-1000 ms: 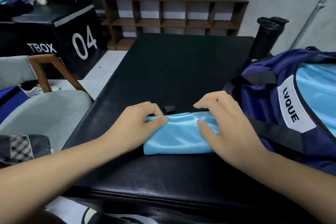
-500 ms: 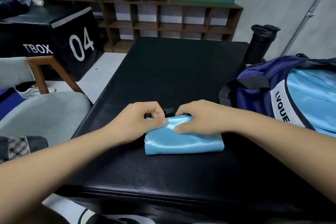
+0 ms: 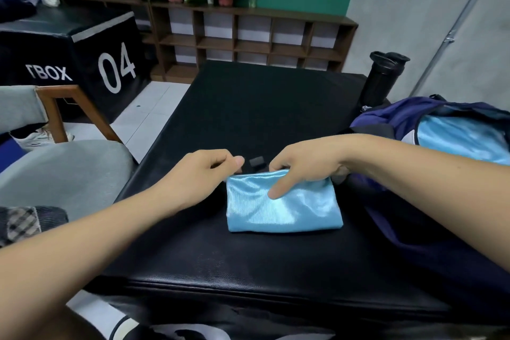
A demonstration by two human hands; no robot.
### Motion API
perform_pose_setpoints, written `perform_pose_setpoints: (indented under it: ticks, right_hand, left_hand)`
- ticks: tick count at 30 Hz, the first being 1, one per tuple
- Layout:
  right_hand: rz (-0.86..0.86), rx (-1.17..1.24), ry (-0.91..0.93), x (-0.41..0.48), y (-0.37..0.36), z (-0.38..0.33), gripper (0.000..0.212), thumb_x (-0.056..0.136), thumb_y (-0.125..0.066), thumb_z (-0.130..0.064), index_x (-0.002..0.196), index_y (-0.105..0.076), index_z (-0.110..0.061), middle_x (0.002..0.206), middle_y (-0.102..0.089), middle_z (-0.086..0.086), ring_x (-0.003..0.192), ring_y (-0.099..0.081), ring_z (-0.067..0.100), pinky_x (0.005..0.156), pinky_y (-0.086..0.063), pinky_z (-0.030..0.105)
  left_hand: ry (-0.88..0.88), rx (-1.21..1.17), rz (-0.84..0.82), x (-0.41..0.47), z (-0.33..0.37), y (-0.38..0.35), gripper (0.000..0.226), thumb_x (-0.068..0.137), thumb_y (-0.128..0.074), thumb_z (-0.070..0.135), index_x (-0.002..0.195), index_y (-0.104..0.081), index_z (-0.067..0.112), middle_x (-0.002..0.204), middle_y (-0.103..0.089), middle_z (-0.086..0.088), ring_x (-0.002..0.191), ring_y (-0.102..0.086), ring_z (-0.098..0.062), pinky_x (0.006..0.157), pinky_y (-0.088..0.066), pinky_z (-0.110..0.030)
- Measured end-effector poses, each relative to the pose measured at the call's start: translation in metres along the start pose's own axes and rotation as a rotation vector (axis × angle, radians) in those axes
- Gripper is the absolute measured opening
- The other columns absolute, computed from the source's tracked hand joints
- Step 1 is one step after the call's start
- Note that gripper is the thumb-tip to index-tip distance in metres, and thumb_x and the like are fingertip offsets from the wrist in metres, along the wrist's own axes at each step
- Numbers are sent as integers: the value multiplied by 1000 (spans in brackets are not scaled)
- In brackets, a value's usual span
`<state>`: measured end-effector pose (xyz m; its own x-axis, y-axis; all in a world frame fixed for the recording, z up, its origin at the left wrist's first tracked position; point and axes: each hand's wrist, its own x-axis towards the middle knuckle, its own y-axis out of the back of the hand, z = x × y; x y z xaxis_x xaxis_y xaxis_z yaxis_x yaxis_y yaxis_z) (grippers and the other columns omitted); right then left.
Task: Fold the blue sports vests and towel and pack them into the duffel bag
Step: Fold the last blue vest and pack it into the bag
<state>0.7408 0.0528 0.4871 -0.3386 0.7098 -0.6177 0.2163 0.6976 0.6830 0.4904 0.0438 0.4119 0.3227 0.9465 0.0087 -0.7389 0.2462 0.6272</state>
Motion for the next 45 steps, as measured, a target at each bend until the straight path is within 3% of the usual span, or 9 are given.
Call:
perform_pose_setpoints:
  ticks: [3, 8, 13, 15, 23, 30, 36, 39, 45]
  right_hand:
    - [41, 36, 32, -29, 21, 2, 31, 90, -83, -48, 105, -76, -21, 105, -80, 3, 98, -79, 31, 92, -63, 57]
    - [99, 103, 48, -97, 67, 14, 24, 96, -78, -36, 111, -75, -16, 97, -81, 0, 80, -78, 19, 63, -60, 29]
    - [217, 116, 2, -155, 100, 47, 34, 91, -81, -45, 116, -76, -23, 116, -80, 0, 109, -77, 28, 97, -60, 48]
    - [258, 115, -26, -176, 104, 65, 30, 91, -80, -44, 115, -77, -25, 114, -80, -6, 105, -77, 19, 90, -61, 37]
    - [292, 224, -144, -226, 95, 150, 26, 95, -79, -34, 118, -75, -21, 117, -80, 0, 108, -77, 23, 98, -59, 45]
    - [314, 188, -136, -231, 74, 208, 19, 90, -82, -46, 100, -76, -31, 108, -75, -19, 104, -67, 2, 101, -46, 30]
    - [321, 163, -144, -229, 64, 234, 18, 88, -83, -51, 96, -75, -38, 107, -72, -29, 106, -63, -6, 103, -44, 25]
    - [308, 113, -140, -222, 57, 241, 14, 90, -83, -46, 90, -73, -37, 89, -72, -24, 82, -64, -5, 81, -45, 21]
    - [328, 80, -157, -210, 51, 246, 18, 89, -82, -53, 89, -65, -46, 83, -62, -40, 87, -58, -8, 86, -41, 22]
  left_hand:
    - [23, -64, 20, 3, -3, 0, 44, 108, -50, 56, 93, -76, 25, 97, -78, 14, 92, -71, -5, 100, -54, -35]
    - [30, -57, 30, 9, 1, -7, 42, 108, -50, 55, 96, -79, 27, 96, -79, 15, 91, -71, -1, 89, -52, -30]
    - [-20, -19, -17, 18, 26, -21, 32, 105, -57, 53, 100, -77, 28, 99, -78, 16, 94, -71, -4, 91, -57, -36]
    - [-62, 13, -33, 24, 41, -25, 24, 104, -59, 50, 101, -75, 32, 99, -78, 16, 93, -71, -9, 90, -57, -39]
    - [-205, 87, -90, 43, 104, -49, 7, 102, -67, 38, 102, -74, 37, 92, -75, 12, 82, -66, -15, 80, -56, -39]
    - [-532, 110, -157, 40, 174, -102, 18, 95, -79, 19, 99, -72, 35, 97, -73, 16, 91, -68, -4, 75, -46, -10]
    - [-889, 278, -241, 38, 211, -152, 18, 95, -74, 39, 111, -66, 39, 111, -62, 22, 109, -57, -5, 98, -47, -34]
    - [-1029, 454, -221, 36, 219, -173, 18, 97, -67, 46, 113, -63, 39, 110, -57, 19, 106, -50, -5, 91, -41, -33]
    - [-1126, 735, -135, 34, 222, -197, 25, 92, -66, 58, 104, -66, 36, 103, -53, 14, 96, -48, -14, 78, -23, -31]
